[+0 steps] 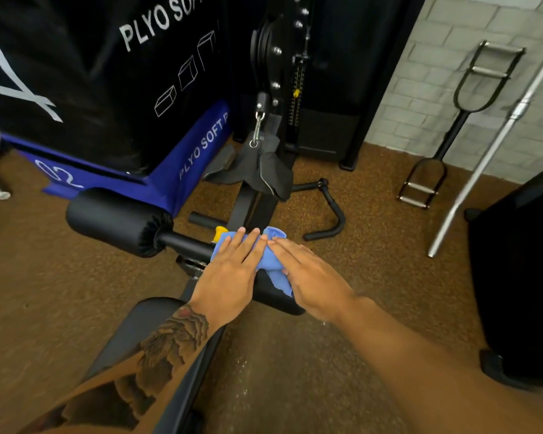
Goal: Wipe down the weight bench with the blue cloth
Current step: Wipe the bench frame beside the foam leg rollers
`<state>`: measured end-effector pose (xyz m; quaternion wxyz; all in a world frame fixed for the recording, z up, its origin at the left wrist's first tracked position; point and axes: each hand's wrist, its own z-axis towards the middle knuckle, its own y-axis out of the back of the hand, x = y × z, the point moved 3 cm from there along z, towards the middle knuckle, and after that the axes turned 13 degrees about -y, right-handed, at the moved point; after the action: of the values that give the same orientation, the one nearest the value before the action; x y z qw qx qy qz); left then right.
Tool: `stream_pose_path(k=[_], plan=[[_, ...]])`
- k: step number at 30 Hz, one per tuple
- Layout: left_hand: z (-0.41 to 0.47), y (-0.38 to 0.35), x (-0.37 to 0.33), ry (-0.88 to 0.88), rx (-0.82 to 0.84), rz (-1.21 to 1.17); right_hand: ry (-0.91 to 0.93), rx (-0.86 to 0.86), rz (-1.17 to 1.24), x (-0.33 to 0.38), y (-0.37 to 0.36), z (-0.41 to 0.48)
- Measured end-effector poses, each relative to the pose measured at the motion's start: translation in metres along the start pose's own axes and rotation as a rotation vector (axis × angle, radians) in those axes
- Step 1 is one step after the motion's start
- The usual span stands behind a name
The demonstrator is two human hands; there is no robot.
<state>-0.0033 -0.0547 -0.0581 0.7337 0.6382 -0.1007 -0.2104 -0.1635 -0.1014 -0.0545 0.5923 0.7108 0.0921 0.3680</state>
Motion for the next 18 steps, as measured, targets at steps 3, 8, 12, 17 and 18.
stream_pose_path(k=[3, 8, 12, 17, 18], plan=[[-0.006, 0.001, 0.001, -0.001, 0.001, -0.031, -0.001, -0.003, 0.041, 0.001, 0.000, -0.006], [-0.018, 0.002, 0.007, -0.062, 0.033, 0.013, 0.013, 0.036, 0.081, -0.002, 0.005, -0.011], [-0.017, 0.005, 0.010, -0.069, 0.049, 0.012, -0.006, 0.030, 0.101, 0.001, 0.017, -0.009], [-0.013, 0.007, 0.007, -0.059, 0.003, -0.049, -0.062, -0.056, 0.092, 0.012, 0.009, -0.004], [-0.014, 0.009, 0.007, -0.067, -0.011, -0.058, -0.043, -0.056, 0.089, 0.013, 0.008, -0.005]])
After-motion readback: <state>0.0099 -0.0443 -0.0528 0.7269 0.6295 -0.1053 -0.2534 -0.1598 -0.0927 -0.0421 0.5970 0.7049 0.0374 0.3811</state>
